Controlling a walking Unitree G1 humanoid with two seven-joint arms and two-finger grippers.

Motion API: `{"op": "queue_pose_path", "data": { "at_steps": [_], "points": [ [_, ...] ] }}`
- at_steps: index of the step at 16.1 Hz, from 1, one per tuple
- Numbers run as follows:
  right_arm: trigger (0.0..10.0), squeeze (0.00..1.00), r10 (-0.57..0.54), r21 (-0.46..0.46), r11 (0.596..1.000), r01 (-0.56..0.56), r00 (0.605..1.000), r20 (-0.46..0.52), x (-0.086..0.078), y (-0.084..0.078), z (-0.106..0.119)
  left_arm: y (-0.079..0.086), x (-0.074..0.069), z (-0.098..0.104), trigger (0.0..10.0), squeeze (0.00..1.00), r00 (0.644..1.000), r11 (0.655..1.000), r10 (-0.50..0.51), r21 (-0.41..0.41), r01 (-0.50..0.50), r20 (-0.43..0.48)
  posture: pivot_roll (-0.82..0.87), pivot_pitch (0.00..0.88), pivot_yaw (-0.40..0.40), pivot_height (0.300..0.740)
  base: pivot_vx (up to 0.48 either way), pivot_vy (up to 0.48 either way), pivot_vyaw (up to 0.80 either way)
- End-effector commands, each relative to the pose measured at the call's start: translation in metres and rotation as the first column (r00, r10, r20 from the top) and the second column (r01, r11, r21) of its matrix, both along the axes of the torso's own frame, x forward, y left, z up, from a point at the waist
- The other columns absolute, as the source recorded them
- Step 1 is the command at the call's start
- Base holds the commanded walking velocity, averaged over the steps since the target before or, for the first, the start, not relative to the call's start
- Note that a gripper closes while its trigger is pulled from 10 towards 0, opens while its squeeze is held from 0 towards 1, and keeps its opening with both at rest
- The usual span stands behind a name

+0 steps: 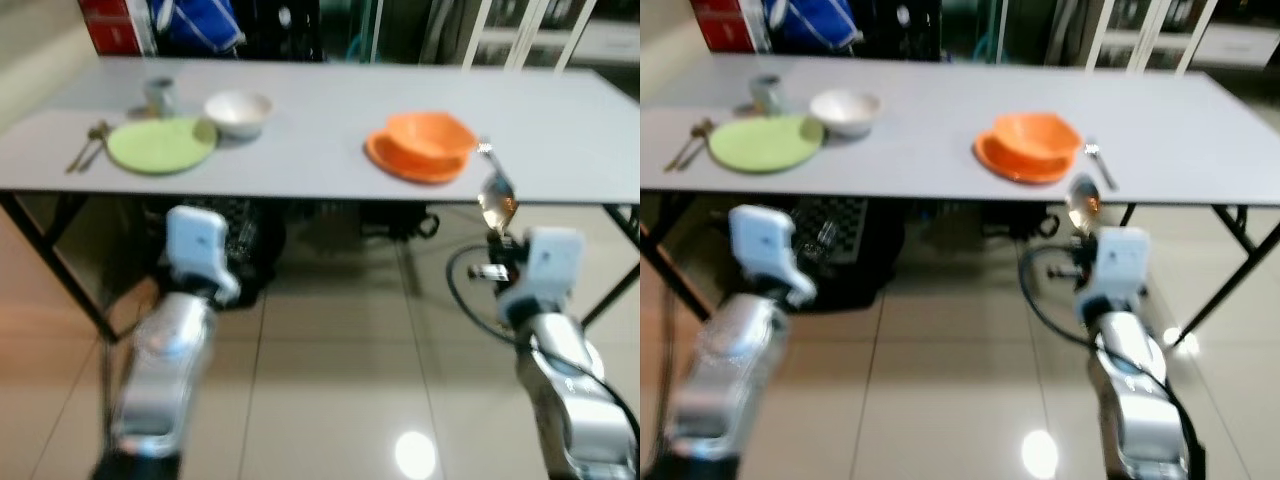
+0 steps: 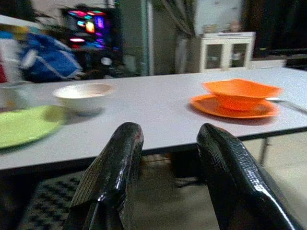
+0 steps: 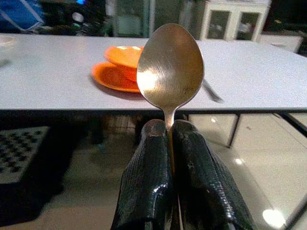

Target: Setting the table

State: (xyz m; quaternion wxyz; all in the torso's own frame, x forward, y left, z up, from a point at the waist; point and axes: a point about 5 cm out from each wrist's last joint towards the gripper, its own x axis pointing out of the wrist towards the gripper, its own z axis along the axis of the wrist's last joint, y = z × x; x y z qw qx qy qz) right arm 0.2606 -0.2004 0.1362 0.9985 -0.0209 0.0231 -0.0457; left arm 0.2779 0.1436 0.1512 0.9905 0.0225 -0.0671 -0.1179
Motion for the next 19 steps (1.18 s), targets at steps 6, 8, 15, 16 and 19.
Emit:
{"op": "queue_pose_path", "data": {
  "at_steps": [6, 8, 15, 16, 19],
  "points": [
    [10.0, 0.00, 0.020, -0.007, 1.000, -0.020, 0.999, 0.034, 0.0040, 0.0017, 0.0103, 0.0076, 0.0055, 0.0114, 10.0, 0.00, 0.999, 0.999, 0.039, 0.001, -0.039, 0.025, 0.01, 0.000, 0.003, 0.740, 0.000, 0.000, 0.00],
    [10.0, 0.00, 0.015, 0.023, 1.000, -0.015, 0.999, 0.029, 0.0050, 0.0007, 0.0102, 0.0078, 0.0061, 0.0145, 10.0, 0.00, 0.998, 0.999, 0.042, 0.027, -0.043, 0.052, 0.01, 0.000, 0.003, 0.740, 0.000, 0.000, 0.00],
    [10.0, 0.00, 0.008, 0.016, 1.000, -0.008, 1.000, 0.025, 0.0059, -0.0011, 0.0095, 0.0050, 0.0061, 0.0145, 10.0, 0.00, 0.998, 0.999, 0.013, 0.050, -0.016, 0.058, 0.01, 0.000, 0.007, 0.740, 0.283, 0.000, -0.51],
    [10.0, 0.00, 0.006, 0.015, 1.000, -0.007, 1.000, 0.025, 0.0063, -0.0013, 0.0098, 0.0046, 0.0060, 0.0138, 10.0, 0.00, 0.998, 0.998, 0.010, 0.056, -0.013, 0.055, 0.01, 0.000, 0.007, 0.740, 0.371, 0.000, -0.61],
    [10.0, 0.00, -0.002, 0.014, 1.000, 0.001, 1.000, 0.024, 0.0064, -0.0029, 0.0094, 0.0037, 0.0056, 0.0130, 10.0, 0.00, 0.999, 0.998, 0.003, 0.059, -0.006, 0.053, 0.01, 0.000, 0.008, 0.740, 0.375, 0.000, -0.60]
  ]
}}
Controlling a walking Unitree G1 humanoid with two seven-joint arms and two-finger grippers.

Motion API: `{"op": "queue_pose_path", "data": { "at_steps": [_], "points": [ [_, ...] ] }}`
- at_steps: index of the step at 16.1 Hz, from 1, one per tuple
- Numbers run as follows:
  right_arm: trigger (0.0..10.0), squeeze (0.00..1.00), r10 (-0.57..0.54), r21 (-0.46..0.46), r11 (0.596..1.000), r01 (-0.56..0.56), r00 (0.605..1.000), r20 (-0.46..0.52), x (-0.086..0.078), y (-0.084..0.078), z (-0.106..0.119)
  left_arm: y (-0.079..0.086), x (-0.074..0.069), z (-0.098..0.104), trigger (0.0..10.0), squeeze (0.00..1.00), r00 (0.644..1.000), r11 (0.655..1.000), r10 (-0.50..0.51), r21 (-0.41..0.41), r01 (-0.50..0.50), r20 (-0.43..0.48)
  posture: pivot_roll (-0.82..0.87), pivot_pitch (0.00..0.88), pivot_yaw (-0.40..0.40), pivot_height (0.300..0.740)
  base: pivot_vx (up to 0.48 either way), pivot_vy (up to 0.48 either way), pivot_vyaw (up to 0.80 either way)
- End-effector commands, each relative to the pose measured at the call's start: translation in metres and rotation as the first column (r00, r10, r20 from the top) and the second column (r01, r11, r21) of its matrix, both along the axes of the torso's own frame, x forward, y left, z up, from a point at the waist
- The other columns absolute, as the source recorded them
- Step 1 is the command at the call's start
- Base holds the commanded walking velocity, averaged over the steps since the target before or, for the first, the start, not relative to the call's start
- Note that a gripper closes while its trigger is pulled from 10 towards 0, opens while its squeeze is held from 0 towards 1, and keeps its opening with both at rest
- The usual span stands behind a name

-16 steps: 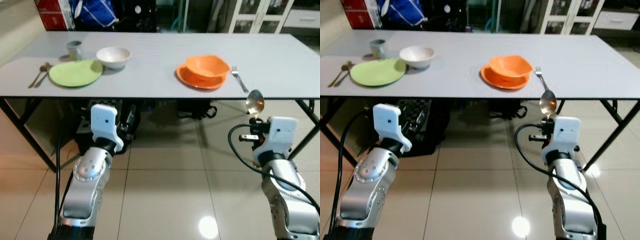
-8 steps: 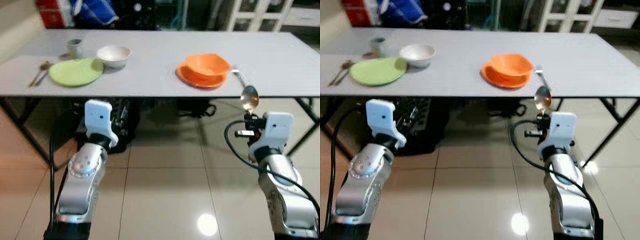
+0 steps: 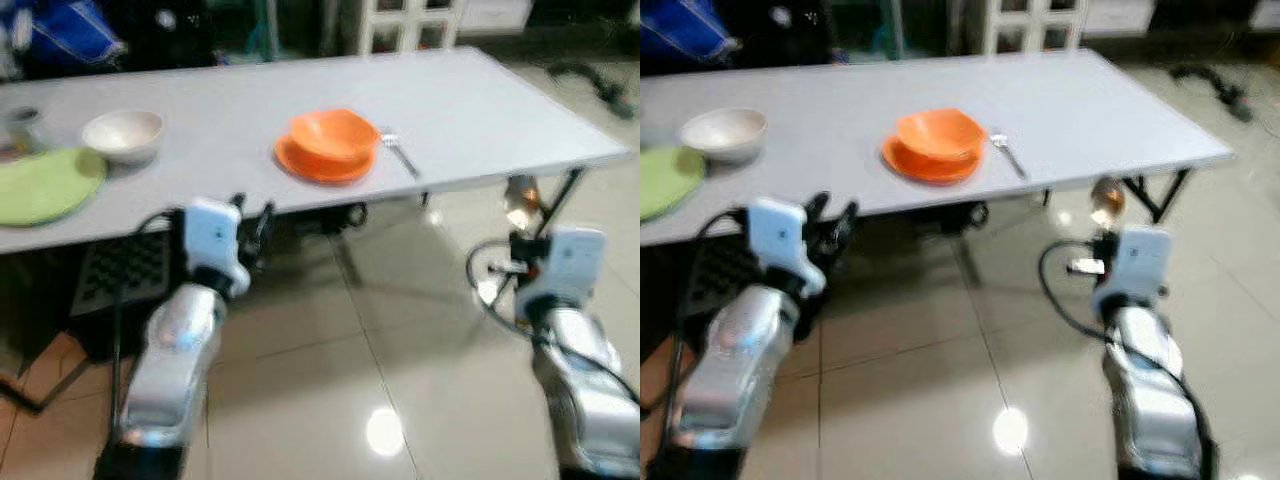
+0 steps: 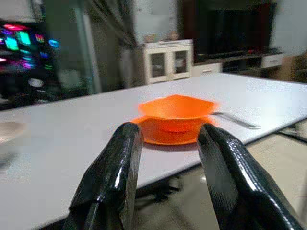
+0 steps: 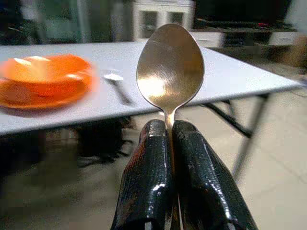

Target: Setting the table

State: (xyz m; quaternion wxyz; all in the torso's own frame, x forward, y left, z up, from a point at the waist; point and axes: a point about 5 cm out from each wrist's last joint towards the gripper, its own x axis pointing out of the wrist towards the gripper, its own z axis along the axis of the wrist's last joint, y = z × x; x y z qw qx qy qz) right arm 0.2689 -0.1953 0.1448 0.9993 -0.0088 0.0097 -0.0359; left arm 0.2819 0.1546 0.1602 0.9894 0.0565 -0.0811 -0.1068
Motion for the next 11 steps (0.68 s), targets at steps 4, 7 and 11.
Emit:
{"op": "queue_pose_path", "data": {
  "at_steps": [4, 7, 11],
  "points": [
    [10.0, 0.00, 0.002, -0.009, 1.000, -0.002, 1.000, 0.008, -0.002, -0.006, 0.003, -0.008, 0.001, 0.006, 10.0, 0.00, 0.999, 1.000, -0.030, 0.000, 0.030, 0.023, 0.01, 0.000, 0.010, 0.740, 0.372, 0.000, -0.28],
    [10.0, 0.00, 0.173, 0.045, 0.984, -0.174, 0.984, 0.034, -0.002, 0.015, 0.009, -0.002, -0.005, 0.007, 10.0, 0.00, 0.999, 0.999, -0.028, 0.015, 0.028, 0.029, 0.01, 0.000, 0.007, 0.740, 0.372, 0.000, 0.00],
    [10.0, 0.00, 0.270, 0.018, 0.963, -0.270, 0.962, 0.029, -0.004, 0.030, 0.008, 0.003, -0.013, 0.010, 10.0, 0.00, 0.999, 0.999, -0.023, 0.030, 0.022, 0.037, 0.02, 0.000, -0.004, 0.740, 0.373, 0.000, 0.60]
  ]
}}
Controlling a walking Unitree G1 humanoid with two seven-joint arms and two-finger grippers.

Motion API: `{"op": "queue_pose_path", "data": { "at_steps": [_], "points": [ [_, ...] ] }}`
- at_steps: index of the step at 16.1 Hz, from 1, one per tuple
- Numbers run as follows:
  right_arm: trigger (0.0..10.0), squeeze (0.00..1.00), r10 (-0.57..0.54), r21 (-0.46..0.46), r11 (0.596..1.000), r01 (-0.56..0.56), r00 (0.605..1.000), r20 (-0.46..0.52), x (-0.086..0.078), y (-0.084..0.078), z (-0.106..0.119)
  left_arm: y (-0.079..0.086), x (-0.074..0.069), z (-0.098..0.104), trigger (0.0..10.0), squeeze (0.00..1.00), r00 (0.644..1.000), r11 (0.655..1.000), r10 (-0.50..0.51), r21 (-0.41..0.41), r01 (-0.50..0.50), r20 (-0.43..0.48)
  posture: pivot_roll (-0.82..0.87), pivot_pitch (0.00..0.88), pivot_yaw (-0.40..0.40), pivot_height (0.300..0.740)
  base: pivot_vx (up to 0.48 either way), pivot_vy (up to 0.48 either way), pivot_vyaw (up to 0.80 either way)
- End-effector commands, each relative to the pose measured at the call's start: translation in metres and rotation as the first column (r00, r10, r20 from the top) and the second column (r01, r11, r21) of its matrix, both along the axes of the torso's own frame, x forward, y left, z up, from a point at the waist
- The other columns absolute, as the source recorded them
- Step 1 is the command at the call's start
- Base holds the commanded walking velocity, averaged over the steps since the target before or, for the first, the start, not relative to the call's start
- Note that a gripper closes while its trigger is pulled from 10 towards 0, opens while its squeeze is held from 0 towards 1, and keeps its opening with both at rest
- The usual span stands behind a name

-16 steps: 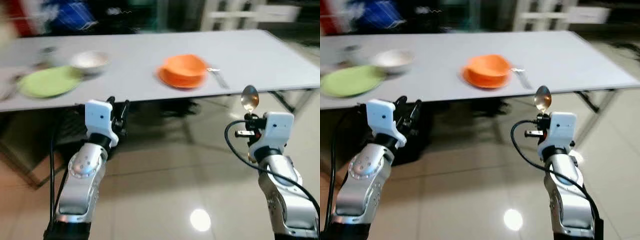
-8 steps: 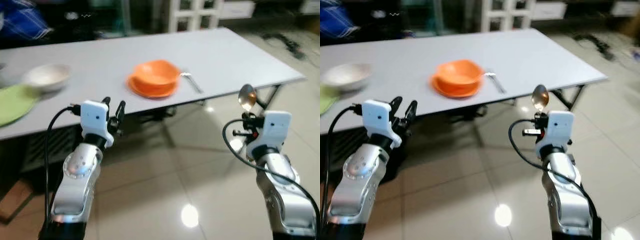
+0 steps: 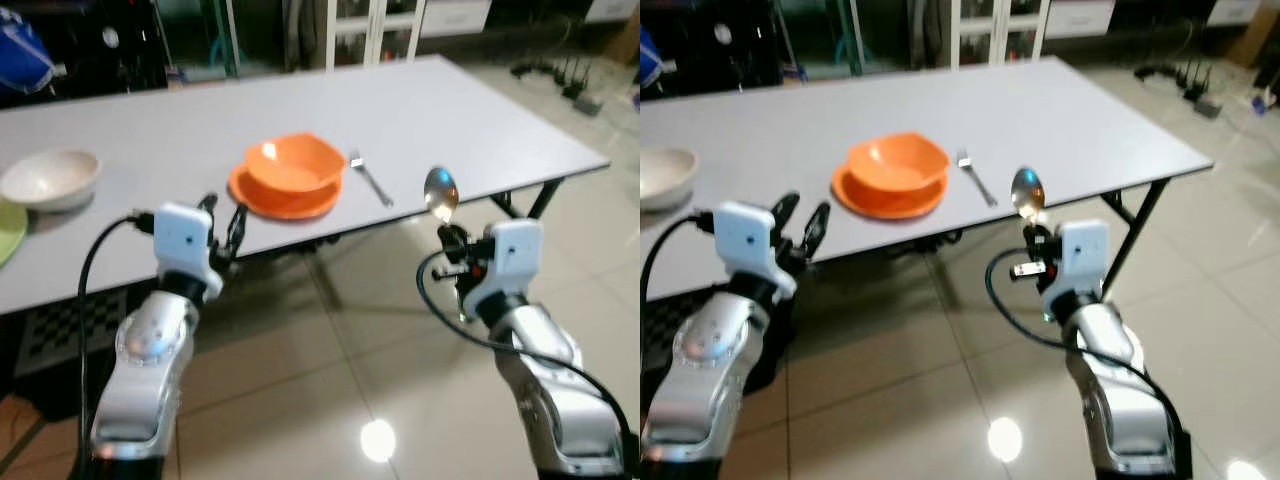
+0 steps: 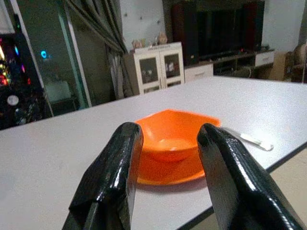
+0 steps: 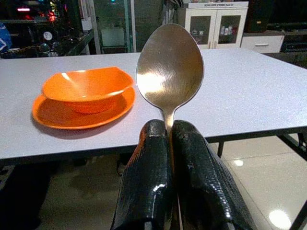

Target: Setting the table

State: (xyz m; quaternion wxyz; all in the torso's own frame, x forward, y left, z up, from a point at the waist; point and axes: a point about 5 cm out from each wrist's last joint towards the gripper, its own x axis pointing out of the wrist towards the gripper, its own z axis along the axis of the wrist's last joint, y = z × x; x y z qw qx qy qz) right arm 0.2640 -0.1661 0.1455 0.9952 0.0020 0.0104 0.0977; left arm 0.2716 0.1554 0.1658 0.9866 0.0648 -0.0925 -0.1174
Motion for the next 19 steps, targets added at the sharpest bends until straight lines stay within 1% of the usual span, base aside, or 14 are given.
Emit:
{"op": "queue_pose_path", "data": {
  "at_steps": [1, 4, 6, 10, 11, 12, 13, 14, 17, 19],
  "points": [
    [10.0, 0.00, 0.020, 0.010, 1.000, -0.020, 0.999, 0.034, 0.000, 0.003, 0.008, 0.002, -0.005, 0.005, 10.0, 0.00, 1.000, 1.000, -0.010, 0.024, 0.010, 0.016, 0.02, 0.000, -0.002, 0.740, 0.379, 0.000, 0.80],
    [10.0, 0.00, 0.058, 0.026, 0.998, -0.060, 0.997, 0.043, -0.004, 0.007, 0.010, 0.000, -0.009, 0.003, 10.0, 0.00, 1.000, 0.999, -0.029, 0.036, 0.028, 0.007, 0.03, 0.000, 0.000, 0.740, 0.377, 0.000, 0.80],
    [10.0, 0.00, 0.057, 0.030, 0.998, -0.058, 0.998, 0.037, -0.006, 0.007, 0.008, -0.004, -0.011, 0.002, 10.0, 0.00, 0.999, 0.998, -0.047, 0.041, 0.047, -0.001, 0.03, 0.000, 0.003, 0.740, 0.375, 0.000, 0.80],
    [10.0, 0.00, 0.061, 0.045, 0.997, -0.062, 0.998, 0.027, -0.010, 0.007, 0.005, -0.005, -0.016, 0.000, 10.0, 0.00, 0.998, 0.996, -0.067, 0.055, 0.068, -0.015, 0.03, 0.000, 0.003, 0.740, 0.378, 0.000, 0.80],
    [10.0, 0.00, 0.060, 0.052, 0.997, -0.061, 0.998, 0.026, -0.011, 0.007, 0.005, -0.005, -0.016, 0.000, 10.0, 0.00, 0.997, 0.996, -0.073, 0.058, 0.074, -0.020, 0.03, 0.000, 0.003, 0.740, 0.379, 0.000, 0.41],
    [10.0, 0.00, 0.042, 0.084, 0.996, -0.044, 0.999, 0.020, -0.011, 0.006, 0.004, -0.006, -0.017, -0.001, 10.0, 0.00, 0.996, 0.995, -0.082, 0.060, 0.083, -0.024, 0.03, 0.000, 0.005, 0.740, 0.379, 0.000, 0.00],
    [10.0, 0.00, 0.028, 0.087, 0.996, -0.029, 1.000, 0.013, -0.012, 0.004, 0.004, -0.006, -0.017, -0.001, 10.0, 0.00, 0.996, 0.994, -0.088, 0.062, 0.089, -0.029, 0.03, 0.000, 0.008, 0.740, 0.375, 0.000, 0.00],
    [10.0, 0.00, 0.022, 0.075, 0.997, -0.022, 1.000, 0.002, -0.012, 0.003, 0.002, -0.007, -0.018, -0.002, 10.0, 0.00, 0.995, 0.994, -0.093, 0.062, 0.095, -0.034, 0.03, 0.000, 0.008, 0.740, 0.375, 0.000, 0.00],
    [10.0, 0.00, 0.003, 0.006, 1.000, -0.003, 0.997, -0.074, -0.012, 0.001, -0.007, -0.005, -0.019, -0.004, 10.0, 0.00, 0.994, 0.992, -0.101, 0.070, 0.105, -0.048, 0.03, 0.000, 0.011, 0.740, 0.376, 0.000, 0.00],
    [10.0, 0.00, 0.001, 0.008, 1.000, 0.000, 0.996, -0.085, -0.012, 0.002, -0.008, -0.005, -0.019, -0.003, 10.0, 0.00, 0.993, 0.992, -0.106, 0.069, 0.109, -0.050, 0.03, 0.000, 0.011, 0.740, 0.377, 0.000, 0.00]
  ]
}}
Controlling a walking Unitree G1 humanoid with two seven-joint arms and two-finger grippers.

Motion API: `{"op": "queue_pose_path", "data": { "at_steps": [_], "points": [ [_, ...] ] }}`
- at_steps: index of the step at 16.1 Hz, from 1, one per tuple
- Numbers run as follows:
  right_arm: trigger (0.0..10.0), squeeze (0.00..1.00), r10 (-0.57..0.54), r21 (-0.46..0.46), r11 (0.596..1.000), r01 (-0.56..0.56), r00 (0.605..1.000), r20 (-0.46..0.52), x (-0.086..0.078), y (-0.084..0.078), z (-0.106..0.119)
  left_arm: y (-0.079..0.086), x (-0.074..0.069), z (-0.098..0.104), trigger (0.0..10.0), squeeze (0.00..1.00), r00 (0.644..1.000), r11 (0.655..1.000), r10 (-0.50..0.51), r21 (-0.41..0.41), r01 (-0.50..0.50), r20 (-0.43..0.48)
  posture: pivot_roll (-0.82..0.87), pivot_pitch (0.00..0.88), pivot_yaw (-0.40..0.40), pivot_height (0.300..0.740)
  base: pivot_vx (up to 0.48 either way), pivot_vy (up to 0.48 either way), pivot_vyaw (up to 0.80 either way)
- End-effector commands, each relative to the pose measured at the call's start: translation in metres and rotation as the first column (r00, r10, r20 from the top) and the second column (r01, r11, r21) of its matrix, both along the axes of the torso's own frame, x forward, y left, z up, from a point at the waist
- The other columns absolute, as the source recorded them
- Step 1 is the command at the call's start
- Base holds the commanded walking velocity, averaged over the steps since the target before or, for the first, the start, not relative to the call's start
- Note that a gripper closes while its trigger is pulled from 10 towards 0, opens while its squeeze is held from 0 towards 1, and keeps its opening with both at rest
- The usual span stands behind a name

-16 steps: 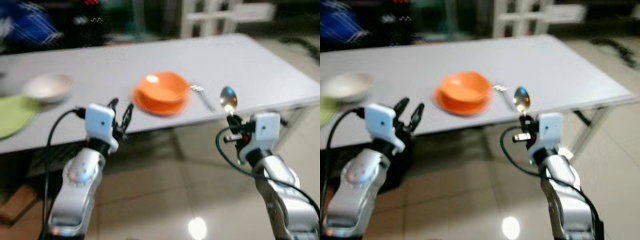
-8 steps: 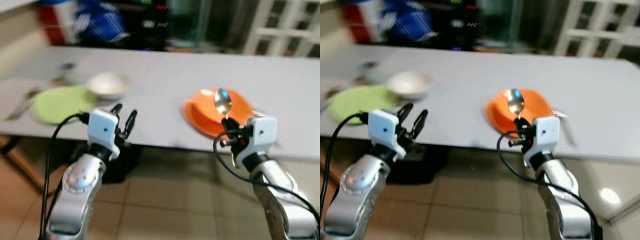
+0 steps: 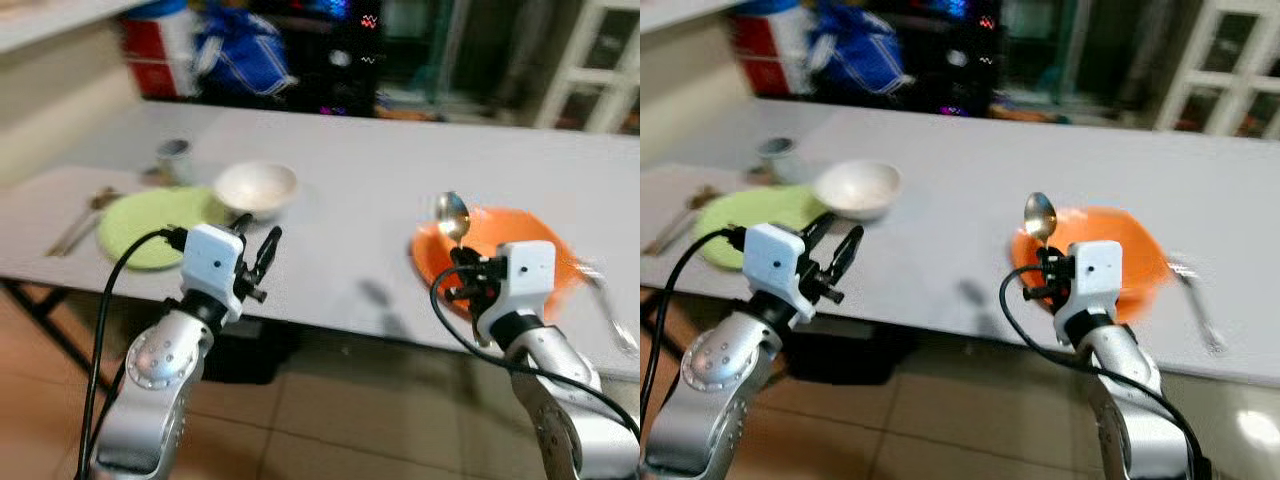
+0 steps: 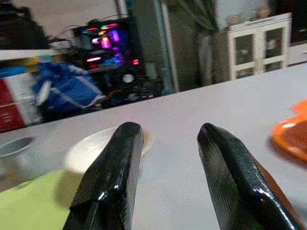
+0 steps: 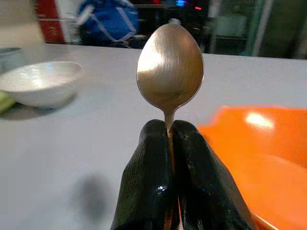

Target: Setting the table

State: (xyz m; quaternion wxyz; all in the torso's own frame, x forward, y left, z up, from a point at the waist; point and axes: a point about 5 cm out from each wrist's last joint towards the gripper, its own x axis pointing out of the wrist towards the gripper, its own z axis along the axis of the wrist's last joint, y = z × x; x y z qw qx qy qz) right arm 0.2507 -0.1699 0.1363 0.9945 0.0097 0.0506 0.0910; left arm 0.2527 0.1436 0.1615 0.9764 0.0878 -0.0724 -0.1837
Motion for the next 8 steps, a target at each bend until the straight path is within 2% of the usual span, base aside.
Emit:
{"op": "queue_pose_path", "data": {
  "at_steps": [1, 6, 8],
  "points": [
    [10.0, 0.00, 0.013, 0.005, 1.000, -0.013, 1.000, -0.008, 0.0013, 0.0058, 0.0009, 0.0064, -0.0005, 0.0015, 10.0, 0.00, 1.000, 1.000, 0.018, 0.008, -0.018, -0.004, 0.03, 0.000, 0.011, 0.740, 0.379, 0.000, 0.00],
    [10.0, 0.00, 0.009, 0.003, 1.000, -0.009, 0.999, -0.031, -0.0025, 0.0050, 0.0009, 0.0025, -0.0032, 0.0004, 10.0, 0.00, 0.999, 1.000, -0.027, 0.009, 0.027, -0.024, 0.03, 0.000, 0.015, 0.740, 0.378, 0.000, 0.00],
    [10.0, 0.00, 0.000, 0.037, 0.999, 0.002, 0.998, -0.068, -0.0018, 0.0055, -0.0020, -0.0015, -0.0064, -0.0025, 10.0, 0.00, 0.996, 0.997, -0.073, 0.018, 0.074, -0.048, 0.03, 0.000, 0.014, 0.740, 0.373, 0.000, 0.00]
  ]
}}
